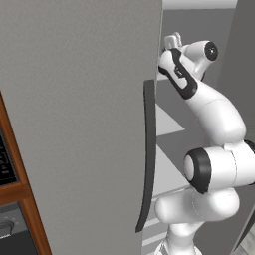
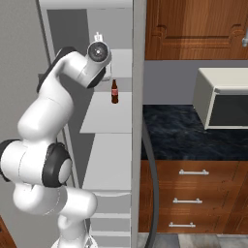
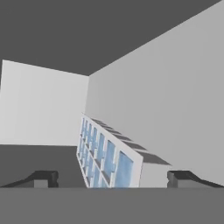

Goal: Open the freezer door, pick up the ice cube tray from the freezer, and place it on the dining counter.

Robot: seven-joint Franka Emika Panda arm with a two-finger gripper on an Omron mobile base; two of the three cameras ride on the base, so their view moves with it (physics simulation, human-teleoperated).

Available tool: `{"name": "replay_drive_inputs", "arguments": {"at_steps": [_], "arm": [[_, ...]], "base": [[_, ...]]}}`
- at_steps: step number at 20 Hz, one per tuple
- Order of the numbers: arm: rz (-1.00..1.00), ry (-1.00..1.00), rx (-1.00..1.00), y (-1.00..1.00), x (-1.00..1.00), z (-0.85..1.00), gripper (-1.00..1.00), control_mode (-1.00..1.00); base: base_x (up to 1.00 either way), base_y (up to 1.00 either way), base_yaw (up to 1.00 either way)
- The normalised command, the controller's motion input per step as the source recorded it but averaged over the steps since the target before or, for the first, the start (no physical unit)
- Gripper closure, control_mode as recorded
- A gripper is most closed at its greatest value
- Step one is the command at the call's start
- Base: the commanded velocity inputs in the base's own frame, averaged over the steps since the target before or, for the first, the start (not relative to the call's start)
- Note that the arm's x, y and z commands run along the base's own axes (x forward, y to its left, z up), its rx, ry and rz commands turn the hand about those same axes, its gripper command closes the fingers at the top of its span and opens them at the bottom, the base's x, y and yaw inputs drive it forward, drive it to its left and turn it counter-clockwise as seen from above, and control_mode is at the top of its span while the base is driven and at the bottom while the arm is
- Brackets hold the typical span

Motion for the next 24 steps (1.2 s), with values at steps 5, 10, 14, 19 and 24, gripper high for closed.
{"name": "replay_drive_inputs", "arguments": {"at_steps": [5,10,14,19,24], "arm": [[0.00,0.00,0.00,0.00,0.19,-0.05,-1.00,-1.00],[0.00,0.00,0.00,0.00,0.15,0.00,-1.00,-1.00],[0.00,0.01,0.00,0.00,0.12,0.00,-1.00,-1.00],[0.00,0.01,0.00,0.01,0.11,0.00,-1.00,-1.00],[0.00,0.03,0.00,0.00,0.02,0.00,-1.00,-1.00]], "base": [[0.00,0.00,0.00],[0.00,0.00,0.00],[0.00,0.00,0.00],[0.00,0.00,0.00],[0.00,0.00,0.00]]}}
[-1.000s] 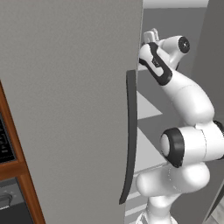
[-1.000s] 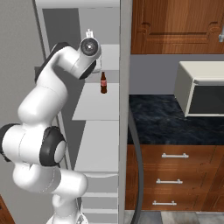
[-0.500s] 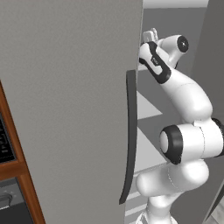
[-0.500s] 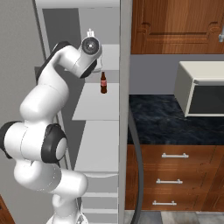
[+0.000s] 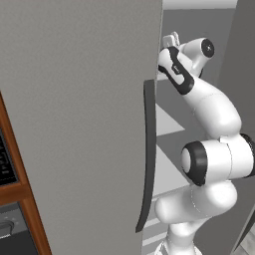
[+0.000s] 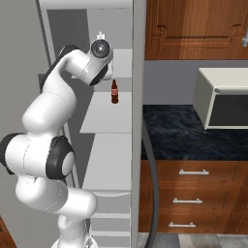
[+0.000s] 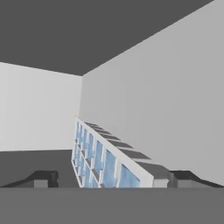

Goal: Open the freezer door, pick up the ice cube tray from the freezer, and place it on the dining counter.

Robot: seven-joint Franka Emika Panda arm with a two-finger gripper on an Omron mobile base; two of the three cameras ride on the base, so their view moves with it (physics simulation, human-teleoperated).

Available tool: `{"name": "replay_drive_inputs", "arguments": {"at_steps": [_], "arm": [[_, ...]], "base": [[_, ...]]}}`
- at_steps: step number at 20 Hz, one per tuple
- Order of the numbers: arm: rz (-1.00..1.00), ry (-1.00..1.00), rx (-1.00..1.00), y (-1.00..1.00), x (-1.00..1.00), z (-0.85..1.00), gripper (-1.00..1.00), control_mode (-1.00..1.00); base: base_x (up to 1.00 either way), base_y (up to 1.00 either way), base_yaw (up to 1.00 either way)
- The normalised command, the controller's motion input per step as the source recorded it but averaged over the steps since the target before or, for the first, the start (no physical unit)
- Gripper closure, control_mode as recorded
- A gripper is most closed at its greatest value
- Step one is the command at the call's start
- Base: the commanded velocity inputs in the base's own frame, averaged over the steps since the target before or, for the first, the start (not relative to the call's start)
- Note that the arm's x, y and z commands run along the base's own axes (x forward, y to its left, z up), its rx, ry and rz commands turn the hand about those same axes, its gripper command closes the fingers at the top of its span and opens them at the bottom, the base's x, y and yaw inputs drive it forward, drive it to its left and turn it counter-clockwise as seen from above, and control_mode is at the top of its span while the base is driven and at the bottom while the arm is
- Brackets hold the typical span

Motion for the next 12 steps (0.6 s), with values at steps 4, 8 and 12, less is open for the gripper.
{"name": "replay_drive_inputs", "arguments": {"at_steps": [4,8,12], "arm": [[0.00,0.00,0.00,0.00,0.00,0.00,-1.00,-1.00],[0.00,0.00,0.00,0.00,0.00,0.00,-1.00,-1.00],[0.00,0.00,0.00,0.00,0.00,0.00,-1.00,-1.00]], "base": [[0.00,0.00,0.00],[0.00,0.00,0.00],[0.00,0.00,0.00]]}}
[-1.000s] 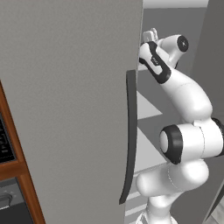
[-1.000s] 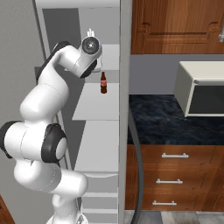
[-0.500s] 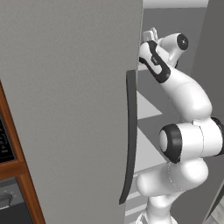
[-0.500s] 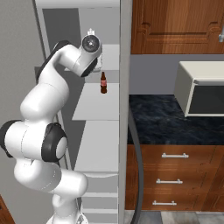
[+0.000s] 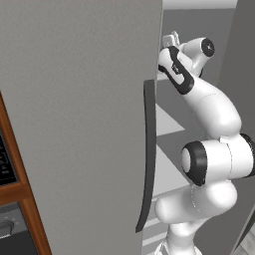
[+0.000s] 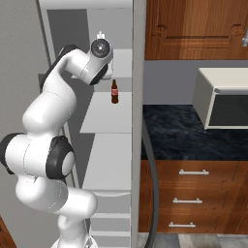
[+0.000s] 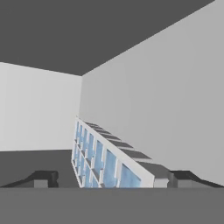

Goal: Open the freezer door, pick up the ice cube tray from the freezer, and place it on the dining counter.

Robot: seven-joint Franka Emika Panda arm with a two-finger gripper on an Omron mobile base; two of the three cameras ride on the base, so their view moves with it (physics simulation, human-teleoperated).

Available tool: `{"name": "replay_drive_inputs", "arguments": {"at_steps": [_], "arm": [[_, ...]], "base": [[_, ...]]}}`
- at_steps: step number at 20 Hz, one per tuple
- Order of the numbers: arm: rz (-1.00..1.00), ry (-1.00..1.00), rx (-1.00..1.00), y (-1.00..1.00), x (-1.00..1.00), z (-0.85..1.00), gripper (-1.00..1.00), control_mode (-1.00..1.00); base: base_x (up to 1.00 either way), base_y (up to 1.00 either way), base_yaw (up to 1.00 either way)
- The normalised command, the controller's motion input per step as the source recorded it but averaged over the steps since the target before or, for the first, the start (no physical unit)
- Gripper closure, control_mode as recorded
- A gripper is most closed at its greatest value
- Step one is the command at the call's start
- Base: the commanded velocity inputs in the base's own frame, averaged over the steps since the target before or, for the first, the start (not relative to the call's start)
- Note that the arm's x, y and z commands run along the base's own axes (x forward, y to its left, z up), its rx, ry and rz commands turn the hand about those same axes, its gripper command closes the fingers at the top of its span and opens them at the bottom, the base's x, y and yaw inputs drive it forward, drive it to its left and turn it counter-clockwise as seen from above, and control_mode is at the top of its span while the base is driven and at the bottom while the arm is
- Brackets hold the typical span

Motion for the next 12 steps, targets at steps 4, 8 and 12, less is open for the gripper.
{"name": "replay_drive_inputs", "arguments": {"at_steps": [4,8,12], "arm": [[0.00,0.00,0.00,0.00,0.00,0.00,-1.00,-1.00],[0.00,0.00,0.00,0.00,0.00,0.00,1.00,-1.00],[0.00,0.00,0.00,0.00,0.00,0.00,1.00,-1.00]], "base": [[0.00,0.00,0.00],[0.00,0.00,0.00],[0.00,0.00,0.00]]}}
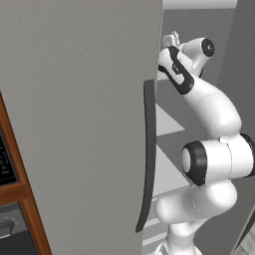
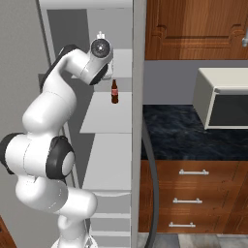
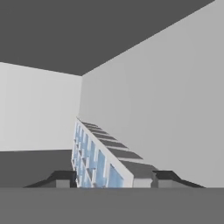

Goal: Open the freezer door, pick up the ice cube tray from the freezer, and place it on the dining counter.

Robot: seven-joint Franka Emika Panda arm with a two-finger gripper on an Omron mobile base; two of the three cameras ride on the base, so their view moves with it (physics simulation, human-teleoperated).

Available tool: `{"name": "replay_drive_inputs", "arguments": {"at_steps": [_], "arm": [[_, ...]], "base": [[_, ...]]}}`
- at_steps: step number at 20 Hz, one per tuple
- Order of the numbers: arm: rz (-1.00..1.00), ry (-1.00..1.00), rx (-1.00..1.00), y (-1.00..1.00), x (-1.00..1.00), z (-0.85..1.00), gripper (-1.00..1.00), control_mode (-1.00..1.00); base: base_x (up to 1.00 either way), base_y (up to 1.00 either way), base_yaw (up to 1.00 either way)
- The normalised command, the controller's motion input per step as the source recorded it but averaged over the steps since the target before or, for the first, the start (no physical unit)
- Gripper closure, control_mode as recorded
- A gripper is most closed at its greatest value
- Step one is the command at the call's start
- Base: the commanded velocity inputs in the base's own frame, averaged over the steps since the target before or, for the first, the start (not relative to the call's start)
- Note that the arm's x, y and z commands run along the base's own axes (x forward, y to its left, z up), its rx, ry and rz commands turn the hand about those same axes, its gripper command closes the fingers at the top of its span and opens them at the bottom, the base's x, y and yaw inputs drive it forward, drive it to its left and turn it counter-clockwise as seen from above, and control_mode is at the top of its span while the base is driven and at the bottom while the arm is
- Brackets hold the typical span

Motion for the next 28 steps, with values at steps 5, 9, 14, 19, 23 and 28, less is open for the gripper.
{"name": "replay_drive_inputs", "arguments": {"at_steps": [5,9,14,19,23,28], "arm": [[0.00,0.00,0.00,0.00,0.00,0.00,1.00,-1.00],[0.00,0.00,0.00,0.00,0.00,0.00,1.00,-1.00],[0.00,0.00,0.00,0.00,0.00,0.00,1.00,-1.00],[0.00,0.00,0.00,0.00,0.00,0.00,1.00,-1.00],[0.00,-0.02,0.00,0.00,-0.08,0.00,1.00,-1.00],[0.00,-0.03,0.00,0.00,-0.35,0.02,1.00,-1.00]], "base": [[0.00,0.00,0.00],[0.00,0.00,0.00],[0.00,0.00,0.00],[0.00,0.00,0.00],[0.00,0.00,0.00],[0.00,0.00,0.00]]}}
